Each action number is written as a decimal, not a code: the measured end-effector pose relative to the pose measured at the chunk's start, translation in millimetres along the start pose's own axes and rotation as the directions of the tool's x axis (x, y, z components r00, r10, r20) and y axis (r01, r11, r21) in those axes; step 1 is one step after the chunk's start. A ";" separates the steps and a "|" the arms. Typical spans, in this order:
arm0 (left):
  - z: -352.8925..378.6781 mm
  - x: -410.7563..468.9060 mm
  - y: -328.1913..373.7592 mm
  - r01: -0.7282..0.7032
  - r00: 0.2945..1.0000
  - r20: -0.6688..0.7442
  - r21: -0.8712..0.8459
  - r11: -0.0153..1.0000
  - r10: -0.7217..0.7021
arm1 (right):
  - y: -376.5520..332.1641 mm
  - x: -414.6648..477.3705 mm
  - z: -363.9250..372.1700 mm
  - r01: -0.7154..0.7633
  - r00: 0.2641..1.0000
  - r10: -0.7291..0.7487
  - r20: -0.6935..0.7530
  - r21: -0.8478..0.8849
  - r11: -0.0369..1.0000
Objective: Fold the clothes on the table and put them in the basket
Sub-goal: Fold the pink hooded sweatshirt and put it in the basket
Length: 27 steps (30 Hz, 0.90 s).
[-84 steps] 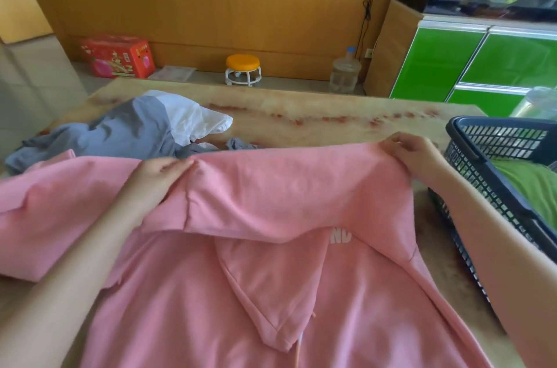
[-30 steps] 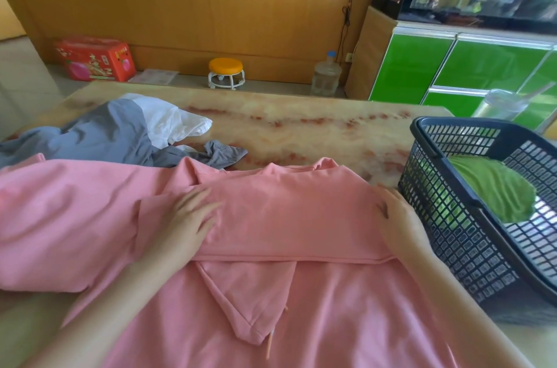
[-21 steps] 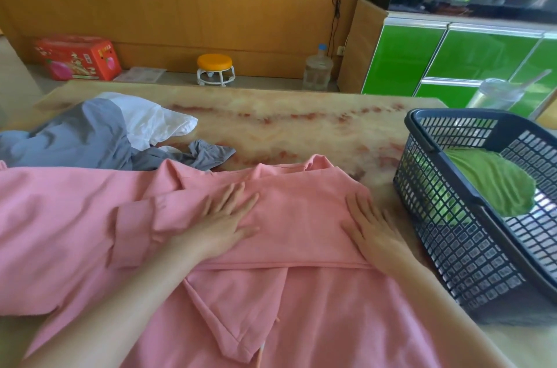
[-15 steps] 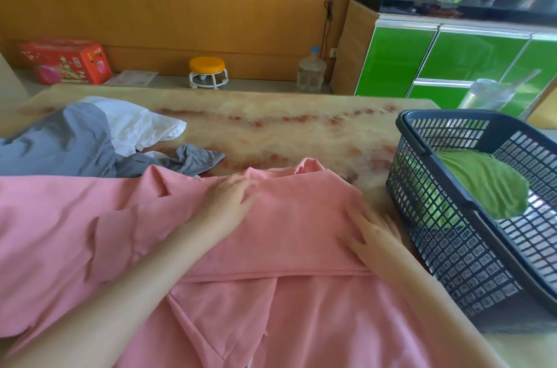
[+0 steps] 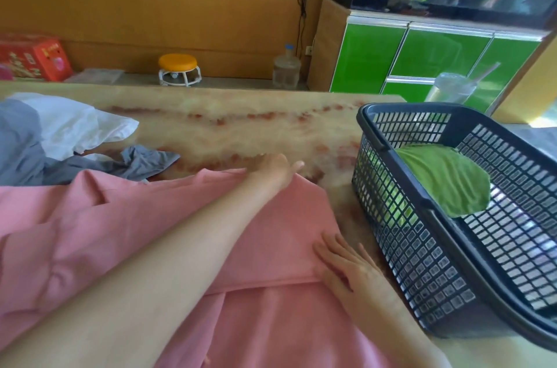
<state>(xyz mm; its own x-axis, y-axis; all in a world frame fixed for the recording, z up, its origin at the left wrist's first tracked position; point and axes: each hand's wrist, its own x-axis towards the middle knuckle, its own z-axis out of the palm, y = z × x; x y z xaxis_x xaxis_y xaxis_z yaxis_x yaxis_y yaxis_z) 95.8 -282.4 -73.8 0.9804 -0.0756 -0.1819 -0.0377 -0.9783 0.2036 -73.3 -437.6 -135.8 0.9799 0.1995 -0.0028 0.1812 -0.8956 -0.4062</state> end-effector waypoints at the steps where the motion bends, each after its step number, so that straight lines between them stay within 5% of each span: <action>1: 0.8 0.8 2.1 0.016 1.000 0.017 -0.014 1.000 -0.016 | 1.3 0.8 -0.5 -0.001 1.000 0.001 0.008 0.012 1.000; 9: -12.6 9.0 24.4 0.032 0.952 0.305 -0.224 0.974 0.039 | 4.5 -8.0 2.3 0.067 0.993 -0.068 0.098 0.010 0.998; 12: -12.1 8.9 24.6 -0.053 0.997 0.016 -0.533 0.845 0.072 | 5.1 -7.6 2.4 0.073 0.992 -0.074 0.098 0.013 0.997; 15: -14.1 -0.5 22.6 -0.225 0.962 -0.270 -0.724 0.652 0.032 | 4.7 -8.9 2.9 0.078 0.992 -0.080 0.093 0.023 0.997; 21: -2.2 2.2 19.3 -0.225 0.936 -0.343 -0.402 0.888 0.082 | 0.7 -10.9 1.0 0.070 0.993 -0.068 0.095 -0.015 0.997; 27: 26.5 -28.5 14.1 -0.615 0.769 -0.303 -0.108 0.781 0.563 | -1.3 -9.0 -5.1 0.057 0.997 -0.056 0.045 -0.030 0.998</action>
<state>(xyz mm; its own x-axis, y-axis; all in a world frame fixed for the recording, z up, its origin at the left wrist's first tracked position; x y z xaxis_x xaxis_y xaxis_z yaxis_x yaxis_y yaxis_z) 62.3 -299.2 -91.2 0.7912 -0.5506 0.2661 -0.6112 -0.6972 0.3746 -82.0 -440.2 -130.5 0.9634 0.2670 -0.0214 0.2395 -0.8942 -0.3783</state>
